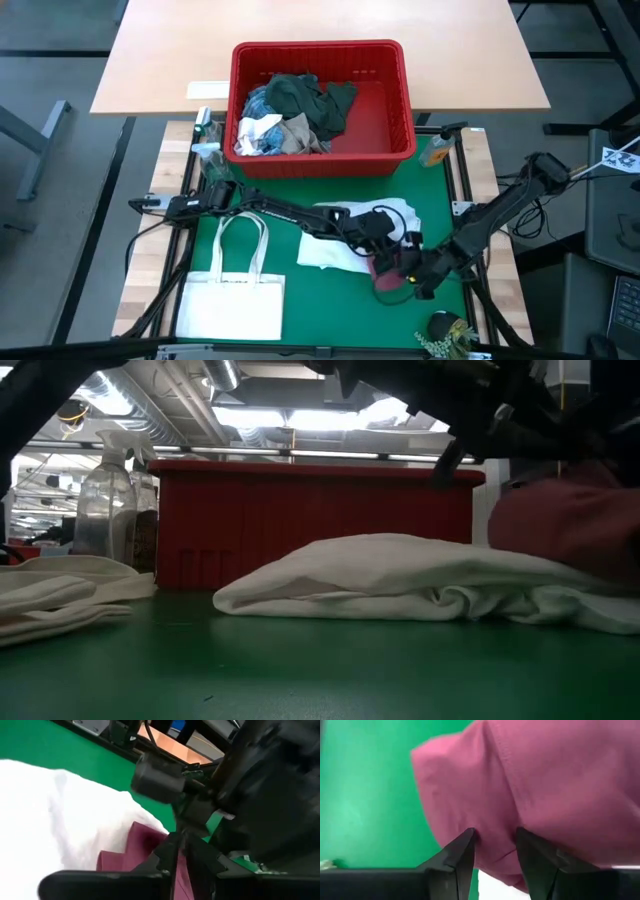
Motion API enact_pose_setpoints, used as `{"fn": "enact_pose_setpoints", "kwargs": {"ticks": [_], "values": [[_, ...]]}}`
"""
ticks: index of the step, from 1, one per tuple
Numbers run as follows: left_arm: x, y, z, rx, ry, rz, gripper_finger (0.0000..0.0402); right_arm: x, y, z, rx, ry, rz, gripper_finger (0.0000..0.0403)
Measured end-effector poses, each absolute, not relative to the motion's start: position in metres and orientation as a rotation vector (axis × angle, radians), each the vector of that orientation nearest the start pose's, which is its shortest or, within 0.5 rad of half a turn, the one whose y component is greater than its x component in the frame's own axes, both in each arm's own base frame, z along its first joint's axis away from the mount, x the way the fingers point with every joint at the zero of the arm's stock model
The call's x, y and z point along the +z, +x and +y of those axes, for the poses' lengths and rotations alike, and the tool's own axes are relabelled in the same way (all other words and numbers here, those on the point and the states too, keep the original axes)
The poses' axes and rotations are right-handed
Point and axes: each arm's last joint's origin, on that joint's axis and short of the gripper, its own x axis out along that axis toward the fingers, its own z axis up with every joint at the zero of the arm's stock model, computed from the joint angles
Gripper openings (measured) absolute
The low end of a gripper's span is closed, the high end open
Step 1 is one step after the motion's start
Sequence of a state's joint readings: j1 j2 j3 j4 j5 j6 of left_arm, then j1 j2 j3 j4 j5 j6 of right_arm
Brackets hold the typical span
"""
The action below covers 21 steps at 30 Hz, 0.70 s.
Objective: Fold Laundry from Bin
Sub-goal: Fold the pink underwear
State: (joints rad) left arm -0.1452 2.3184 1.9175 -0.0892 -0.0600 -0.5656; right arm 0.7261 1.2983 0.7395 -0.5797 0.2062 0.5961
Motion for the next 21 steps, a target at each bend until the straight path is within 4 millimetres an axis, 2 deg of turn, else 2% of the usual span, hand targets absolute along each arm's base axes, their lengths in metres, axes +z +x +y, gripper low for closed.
{"fn": "enact_pose_setpoints", "kwargs": {"ticks": [9, 14, 21], "values": [[0.209, 0.528, -0.071, 0.08, -0.469, 0.514, 0.0081, 0.171, 0.18, 0.154, 0.139, -0.01, 1.207, 0.0145], [0.214, 0.528, -0.065, -0.036, -0.509, 0.537, 0.0094, 0.174, 0.179, 0.153, 0.144, -0.003, 1.195, 0.0145], [0.212, 0.525, -0.062, -0.197, -0.561, 0.623, 0.0095, 0.188, 0.175, 0.15, 0.183, 0.039, 1.154, 0.0145]]}}
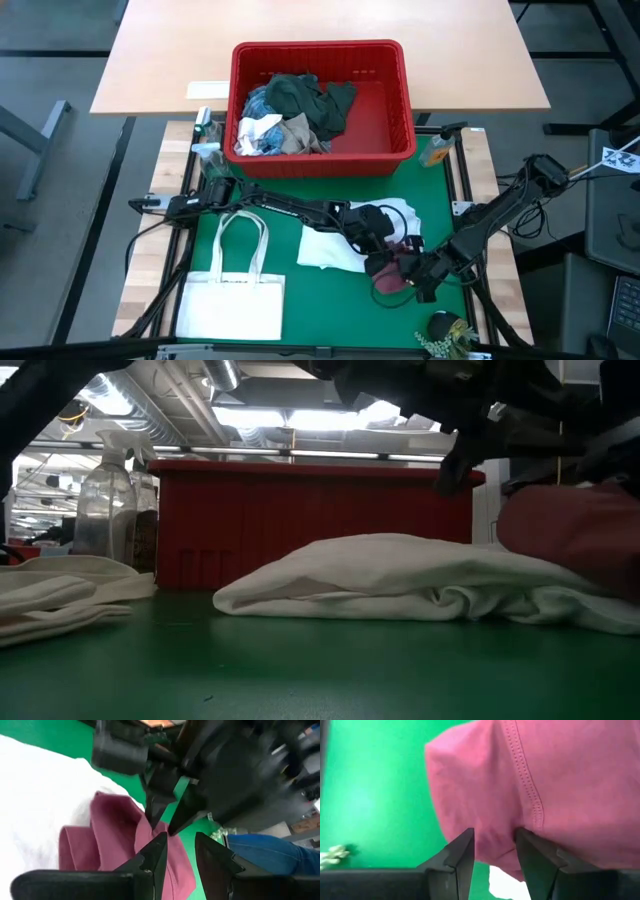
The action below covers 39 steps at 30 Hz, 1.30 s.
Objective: Fold Laundry from Bin
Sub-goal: Fold the pink underwear, then stack the folded pink underwear on top of the folded white polo shirt
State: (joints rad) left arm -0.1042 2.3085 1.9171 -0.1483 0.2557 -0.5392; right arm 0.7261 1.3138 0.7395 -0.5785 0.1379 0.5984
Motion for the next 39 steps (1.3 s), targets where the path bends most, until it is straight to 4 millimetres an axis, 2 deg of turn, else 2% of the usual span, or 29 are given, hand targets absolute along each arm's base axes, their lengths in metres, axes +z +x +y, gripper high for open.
{"fn": "enact_pose_setpoints", "kwargs": {"ticks": [11, 14, 21, 32, 35, 39], "values": [[0.212, 0.525, -0.066, -0.205, -0.558, 0.623, 0.0109, 0.217, 0.162, 0.141, 0.258, 0.19, 1.09, 0.0145], [0.212, 0.525, -0.07, -0.209, -0.555, 0.623, 0.0116, 0.222, 0.155, 0.135, 0.228, 0.232, 1.113, 0.0145], [0.212, 0.523, -0.086, -0.174, -0.472, 0.601, 0.012, 0.223, 0.14, 0.121, 0.055, 0.287, 1.205, 0.0145], [0.211, 0.519, -0.105, -0.152, -0.313, 0.576, 0.0121, 0.222, 0.141, 0.122, 0.06, 0.295, 1.207, 0.0146], [0.211, 0.519, -0.108, -0.161, -0.296, 0.576, 0.0121, 0.222, 0.141, 0.122, 0.068, 0.3, 1.215, 0.016], [0.211, 0.518, -0.11, -0.165, -0.291, 0.577, 0.0121, 0.222, 0.141, 0.122, 0.065, 0.31, 1.218, 0.0207]]}}
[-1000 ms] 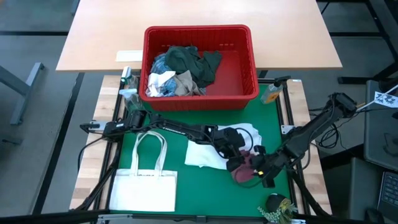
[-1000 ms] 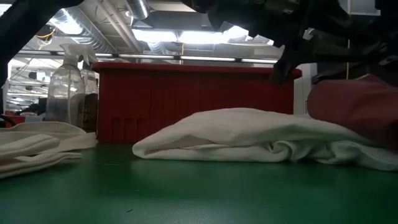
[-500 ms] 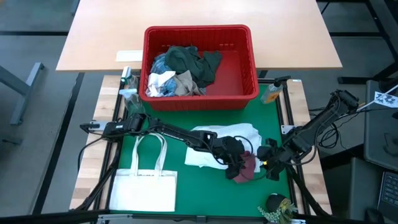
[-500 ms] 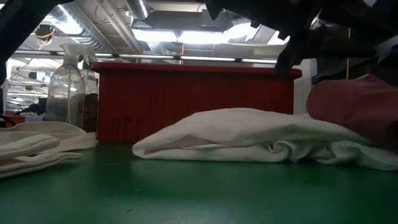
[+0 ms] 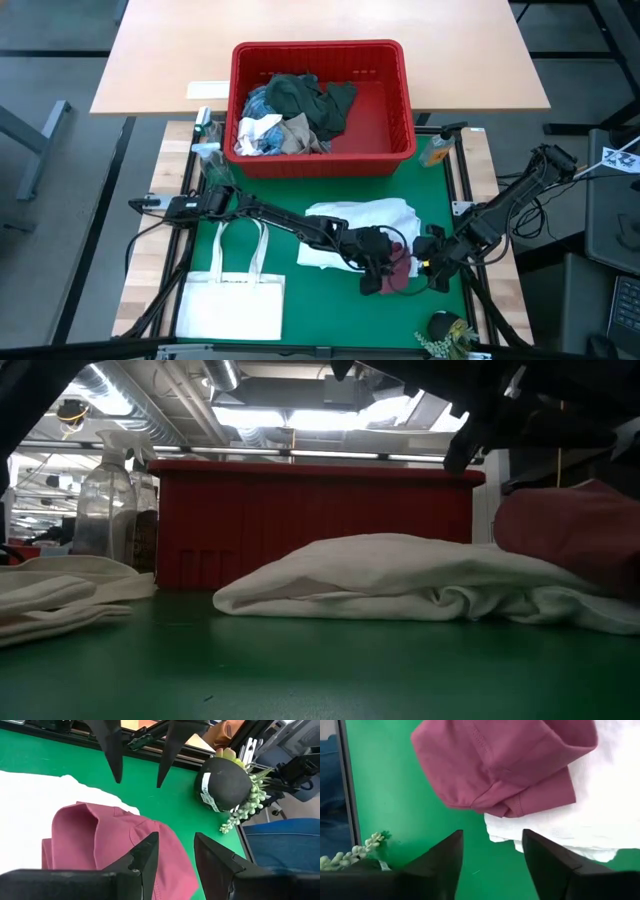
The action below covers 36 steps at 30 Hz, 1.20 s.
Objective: Fold Laundry from Bin
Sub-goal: Stack the folded pink underwear on top of the folded white polo shirt
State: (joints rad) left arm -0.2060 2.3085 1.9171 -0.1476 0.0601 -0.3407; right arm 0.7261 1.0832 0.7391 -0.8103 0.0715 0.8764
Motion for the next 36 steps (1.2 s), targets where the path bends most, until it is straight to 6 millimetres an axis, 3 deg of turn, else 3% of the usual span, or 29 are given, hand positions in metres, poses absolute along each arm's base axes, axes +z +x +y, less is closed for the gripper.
{"fn": "enact_pose_setpoints", "kwargs": {"ticks": [8, 18, 36], "values": [[0.211, 0.518, -0.113, -0.173, -0.278, 0.578, 0.0121, 0.221, 0.142, 0.117, -0.078, 0.416, 1.206, 0.0281], [0.211, 0.516, -0.12, -0.184, -0.274, 0.582, 0.0121, 0.199, 0.15, 0.1, -0.124, 0.527, 1.254, 0.0269], [0.198, 0.511, -0.115, 0.004, -0.198, 0.673, 0.0121, 0.182, 0.156, 0.098, -0.103, 0.649, 1.189, 0.0264]]}}
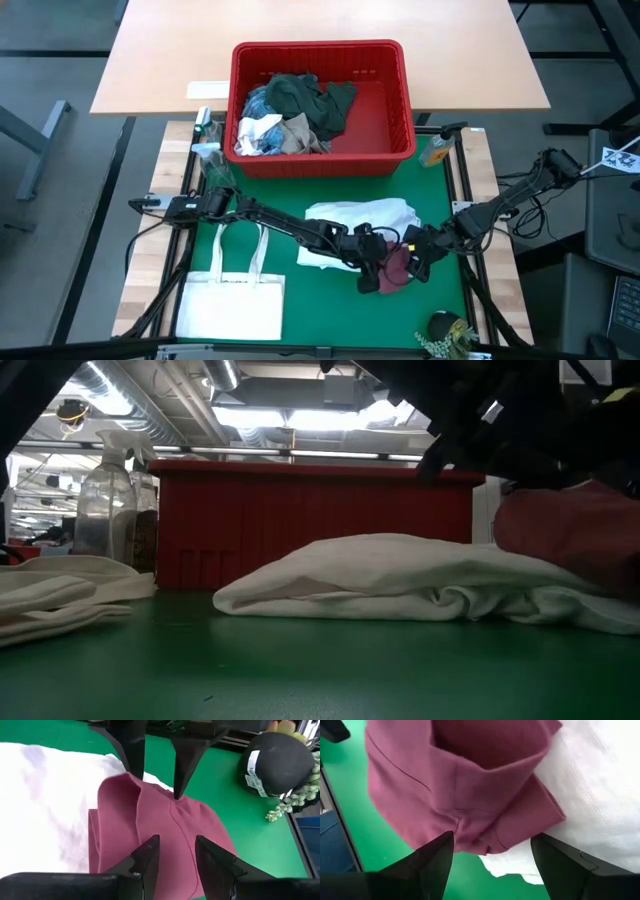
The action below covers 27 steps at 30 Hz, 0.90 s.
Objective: Fold Laundry from Bin
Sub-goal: Stack the folded pink underwear on top of the folded white polo shirt
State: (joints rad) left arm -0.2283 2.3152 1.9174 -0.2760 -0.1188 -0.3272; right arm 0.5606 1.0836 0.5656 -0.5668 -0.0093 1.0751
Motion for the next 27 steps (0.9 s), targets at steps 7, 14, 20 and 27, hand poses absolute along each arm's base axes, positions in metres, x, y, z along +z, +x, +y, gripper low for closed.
{"fn": "enact_pose_setpoints", "kwargs": {"ticks": [7, 14, 20, 27], "values": [[0.184, 0.512, -0.115, 0.013, -0.191, 0.706, 0.0121, 0.17, 0.152, 0.095, -0.203, 0.729, 1.188, 0.0264], [0.175, 0.514, -0.116, 0.015, -0.188, 0.718, 0.0121, 0.172, 0.159, 0.1, -0.125, 0.799, 1.109, 0.0264], [0.173, 0.514, -0.116, 0.016, -0.186, 0.724, 0.0121, 0.174, 0.162, 0.101, -0.111, 0.812, 1.071, 0.0264], [0.173, 0.514, -0.116, 0.016, -0.187, 0.725, 0.0121, 0.17, 0.167, 0.102, -0.15, 0.793, 1.031, 0.0264]]}}
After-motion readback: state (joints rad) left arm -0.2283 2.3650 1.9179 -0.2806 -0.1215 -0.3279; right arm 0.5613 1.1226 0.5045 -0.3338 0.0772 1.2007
